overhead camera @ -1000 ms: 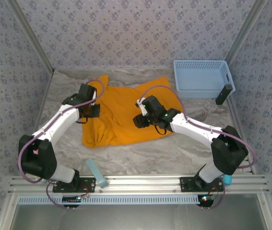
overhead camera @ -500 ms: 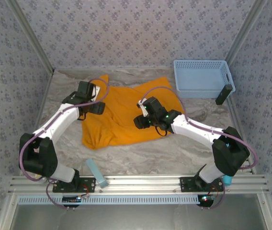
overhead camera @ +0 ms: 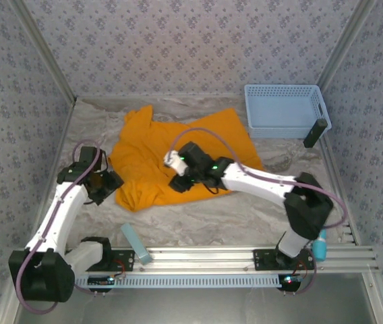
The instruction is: Fold the inside-out t-shirt
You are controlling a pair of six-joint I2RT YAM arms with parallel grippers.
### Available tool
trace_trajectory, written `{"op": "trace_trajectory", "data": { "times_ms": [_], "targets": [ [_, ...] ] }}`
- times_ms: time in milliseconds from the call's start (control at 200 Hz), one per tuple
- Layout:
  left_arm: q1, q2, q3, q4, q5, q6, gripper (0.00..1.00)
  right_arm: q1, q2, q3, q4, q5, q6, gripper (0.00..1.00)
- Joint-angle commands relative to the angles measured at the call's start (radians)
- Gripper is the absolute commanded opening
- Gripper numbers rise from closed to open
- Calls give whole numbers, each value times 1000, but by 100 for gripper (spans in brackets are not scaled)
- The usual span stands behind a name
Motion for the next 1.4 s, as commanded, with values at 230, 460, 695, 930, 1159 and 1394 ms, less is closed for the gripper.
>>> {"op": "trace_trajectory", "data": {
  "times_ms": [230, 460, 695, 930, 1159, 1394],
  "targets": [
    [57, 200, -68, 28, 159, -200, 31, 110, 465, 593, -3, 143, 194, 61],
    [71, 269, -116, 92, 129, -235, 43, 114, 707, 898, -131, 131, 445, 61],
    [76, 333, -170, 162, 121, -266, 38, 117, 843, 1038, -231, 120, 575, 57],
    [87, 322, -187, 166, 85, -280, 2, 120, 891, 1041, -248, 136, 610, 41],
    [132, 245, -197, 102, 65, -276, 0, 99, 838, 1025, -241, 147, 673, 0],
    [208, 182, -216, 53, 51, -277, 0, 44, 658, 892, -162, 217, 876, 0]
  ]
}}
